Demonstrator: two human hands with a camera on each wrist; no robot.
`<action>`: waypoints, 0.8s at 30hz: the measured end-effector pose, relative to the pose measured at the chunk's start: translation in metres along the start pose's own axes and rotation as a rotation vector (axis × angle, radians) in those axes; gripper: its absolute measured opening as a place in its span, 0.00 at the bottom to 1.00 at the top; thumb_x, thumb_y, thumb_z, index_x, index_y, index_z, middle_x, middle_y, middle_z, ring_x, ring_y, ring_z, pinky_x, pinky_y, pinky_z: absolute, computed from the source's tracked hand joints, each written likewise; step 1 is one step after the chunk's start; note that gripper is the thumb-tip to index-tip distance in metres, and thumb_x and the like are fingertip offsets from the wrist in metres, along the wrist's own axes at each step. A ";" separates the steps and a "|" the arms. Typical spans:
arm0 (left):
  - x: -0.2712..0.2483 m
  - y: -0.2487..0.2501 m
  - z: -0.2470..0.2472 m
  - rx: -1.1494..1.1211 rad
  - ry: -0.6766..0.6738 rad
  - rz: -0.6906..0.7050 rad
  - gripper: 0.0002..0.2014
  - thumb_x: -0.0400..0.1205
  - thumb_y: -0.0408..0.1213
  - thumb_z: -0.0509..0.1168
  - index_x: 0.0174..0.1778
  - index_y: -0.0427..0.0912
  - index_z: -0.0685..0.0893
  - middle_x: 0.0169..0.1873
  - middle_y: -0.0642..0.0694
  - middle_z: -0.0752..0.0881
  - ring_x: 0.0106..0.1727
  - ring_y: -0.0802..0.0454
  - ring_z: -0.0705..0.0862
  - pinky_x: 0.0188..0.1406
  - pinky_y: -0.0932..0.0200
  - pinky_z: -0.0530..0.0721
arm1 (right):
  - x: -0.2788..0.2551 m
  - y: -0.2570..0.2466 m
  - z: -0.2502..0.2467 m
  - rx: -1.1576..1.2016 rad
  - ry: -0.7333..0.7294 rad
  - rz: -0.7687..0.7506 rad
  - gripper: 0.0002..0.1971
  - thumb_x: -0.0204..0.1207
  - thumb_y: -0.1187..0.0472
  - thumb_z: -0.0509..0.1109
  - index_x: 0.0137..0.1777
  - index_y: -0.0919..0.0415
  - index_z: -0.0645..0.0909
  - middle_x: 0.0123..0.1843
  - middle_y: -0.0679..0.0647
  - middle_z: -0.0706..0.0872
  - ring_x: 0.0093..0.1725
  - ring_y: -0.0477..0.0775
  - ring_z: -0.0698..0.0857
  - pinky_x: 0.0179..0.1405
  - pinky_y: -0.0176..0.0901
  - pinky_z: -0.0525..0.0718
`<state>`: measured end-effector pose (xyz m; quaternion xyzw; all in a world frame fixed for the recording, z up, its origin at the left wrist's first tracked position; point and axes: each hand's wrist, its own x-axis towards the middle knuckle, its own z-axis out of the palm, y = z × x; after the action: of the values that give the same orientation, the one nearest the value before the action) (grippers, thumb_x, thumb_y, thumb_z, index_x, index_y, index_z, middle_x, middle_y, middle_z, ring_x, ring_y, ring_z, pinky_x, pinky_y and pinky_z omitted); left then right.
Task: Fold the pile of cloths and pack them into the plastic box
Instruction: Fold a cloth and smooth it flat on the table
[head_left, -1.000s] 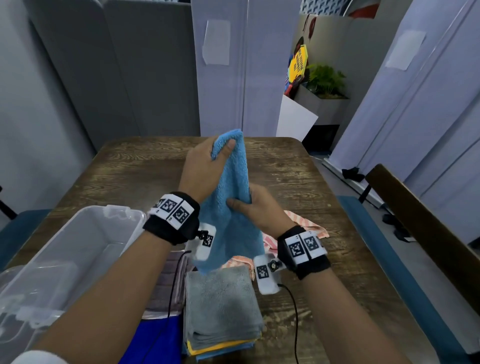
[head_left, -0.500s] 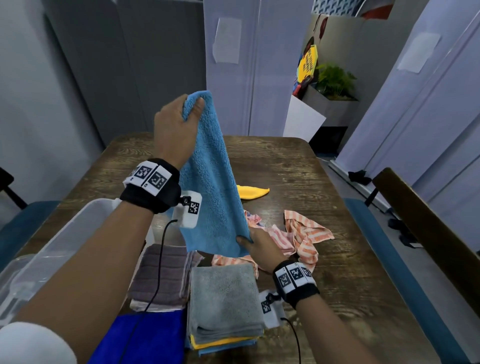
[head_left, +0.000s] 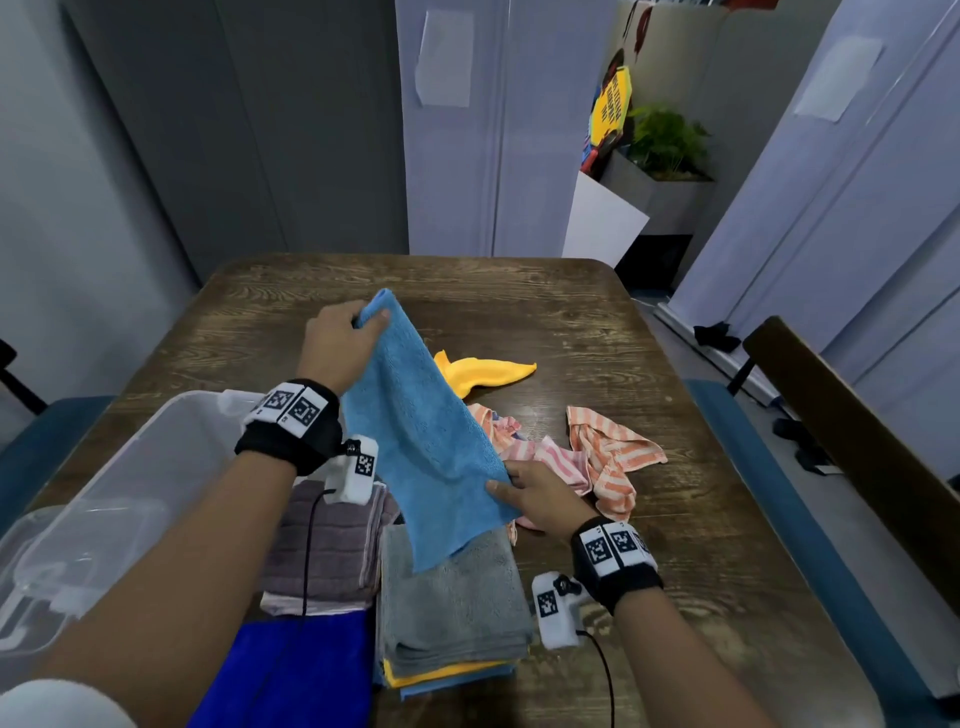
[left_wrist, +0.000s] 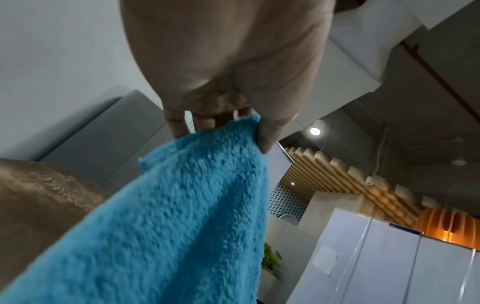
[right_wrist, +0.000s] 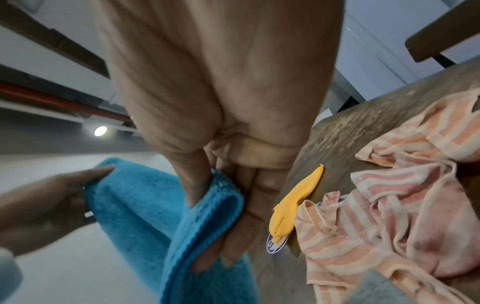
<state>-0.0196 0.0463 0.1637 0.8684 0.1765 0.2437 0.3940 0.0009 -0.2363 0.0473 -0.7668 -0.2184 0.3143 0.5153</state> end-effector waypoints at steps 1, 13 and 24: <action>-0.003 -0.006 0.004 0.002 -0.046 0.010 0.18 0.85 0.46 0.66 0.32 0.41 0.76 0.27 0.48 0.76 0.28 0.52 0.72 0.32 0.55 0.72 | 0.001 -0.001 0.000 0.034 -0.005 0.010 0.09 0.87 0.64 0.66 0.60 0.67 0.86 0.55 0.57 0.91 0.51 0.48 0.90 0.54 0.42 0.88; -0.059 -0.026 0.059 -0.078 -0.415 0.134 0.03 0.83 0.43 0.72 0.44 0.51 0.90 0.35 0.52 0.88 0.36 0.56 0.83 0.40 0.55 0.79 | 0.004 -0.029 0.003 0.664 -0.137 0.097 0.14 0.87 0.70 0.64 0.70 0.72 0.76 0.57 0.69 0.88 0.47 0.59 0.93 0.44 0.44 0.92; -0.098 -0.029 0.085 -0.024 -0.537 0.298 0.14 0.84 0.41 0.71 0.65 0.50 0.90 0.59 0.60 0.89 0.58 0.69 0.85 0.57 0.73 0.81 | 0.009 -0.030 -0.007 0.825 -0.032 0.201 0.16 0.90 0.70 0.52 0.70 0.76 0.76 0.61 0.71 0.88 0.53 0.64 0.92 0.49 0.52 0.93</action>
<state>-0.0555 -0.0356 0.0652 0.9134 -0.0659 0.0627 0.3969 0.0115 -0.2236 0.0748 -0.5088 -0.0063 0.4360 0.7423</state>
